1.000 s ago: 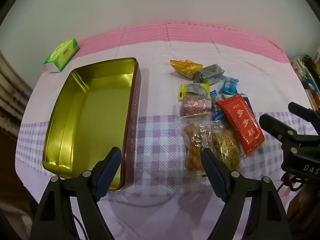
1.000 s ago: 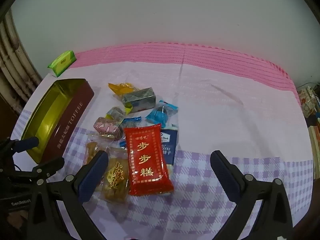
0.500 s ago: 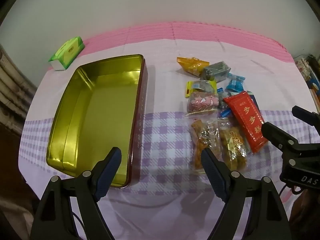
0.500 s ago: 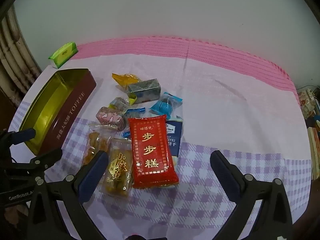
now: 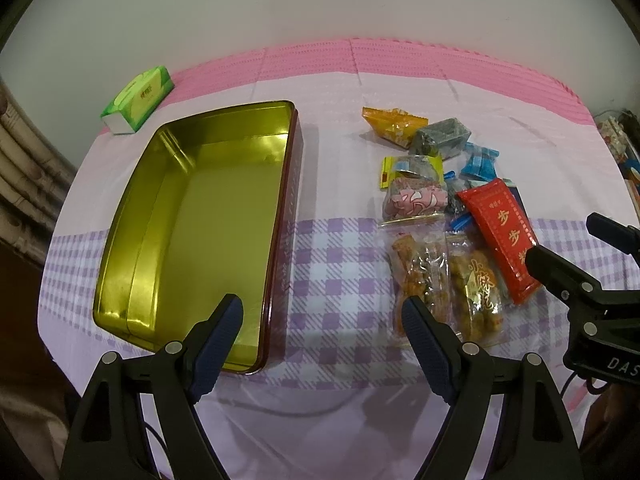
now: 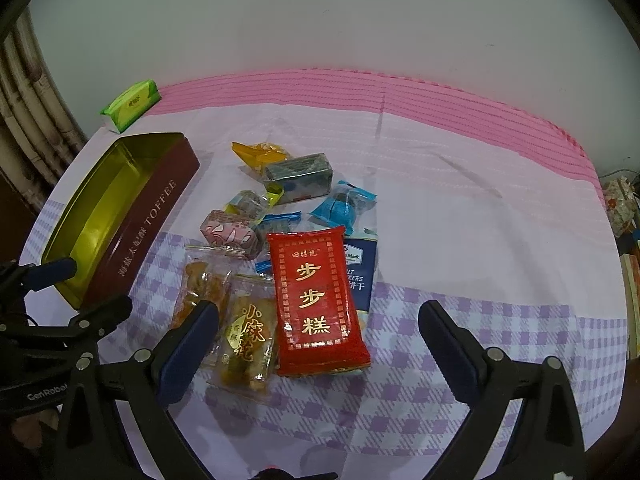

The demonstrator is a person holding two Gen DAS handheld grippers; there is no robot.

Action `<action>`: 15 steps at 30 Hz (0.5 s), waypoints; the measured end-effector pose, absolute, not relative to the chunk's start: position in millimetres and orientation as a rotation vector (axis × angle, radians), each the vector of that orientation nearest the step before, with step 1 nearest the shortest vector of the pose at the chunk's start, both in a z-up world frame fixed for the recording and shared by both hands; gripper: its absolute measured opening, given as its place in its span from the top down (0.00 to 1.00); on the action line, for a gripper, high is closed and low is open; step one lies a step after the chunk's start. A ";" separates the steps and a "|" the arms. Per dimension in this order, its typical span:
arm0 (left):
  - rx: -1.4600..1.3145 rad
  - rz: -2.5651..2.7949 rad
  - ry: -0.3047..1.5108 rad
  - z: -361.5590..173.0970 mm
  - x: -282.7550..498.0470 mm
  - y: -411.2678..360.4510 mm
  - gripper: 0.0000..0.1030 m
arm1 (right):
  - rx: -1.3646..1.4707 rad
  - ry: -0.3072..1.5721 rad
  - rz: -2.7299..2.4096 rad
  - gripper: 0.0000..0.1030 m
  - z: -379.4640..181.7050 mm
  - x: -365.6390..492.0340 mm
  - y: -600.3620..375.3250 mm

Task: Organize snacks

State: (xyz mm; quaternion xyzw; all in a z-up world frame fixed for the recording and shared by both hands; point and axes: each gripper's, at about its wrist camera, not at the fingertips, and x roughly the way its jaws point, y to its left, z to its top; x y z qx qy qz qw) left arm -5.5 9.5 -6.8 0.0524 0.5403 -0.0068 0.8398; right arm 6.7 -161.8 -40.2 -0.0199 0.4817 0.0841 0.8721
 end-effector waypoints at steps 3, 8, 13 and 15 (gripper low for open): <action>0.110 -0.013 1.141 -7.3 -6.1 9.8 0.21 | -0.039 1.010 0.180 0.04 -41.3 7.1 -160.7; 0.110 -0.016 1.143 -8.5 -6.5 10.5 0.21 | -0.035 1.013 0.185 0.06 -41.8 8.0 -160.1; 0.114 -0.018 1.146 -9.9 -7.0 10.9 0.21 | -0.030 1.015 0.189 0.08 -42.7 8.0 -160.0; 0.113 -0.020 1.145 -10.2 -7.3 10.9 0.21 | -0.029 1.019 0.190 0.09 -43.9 8.2 -160.0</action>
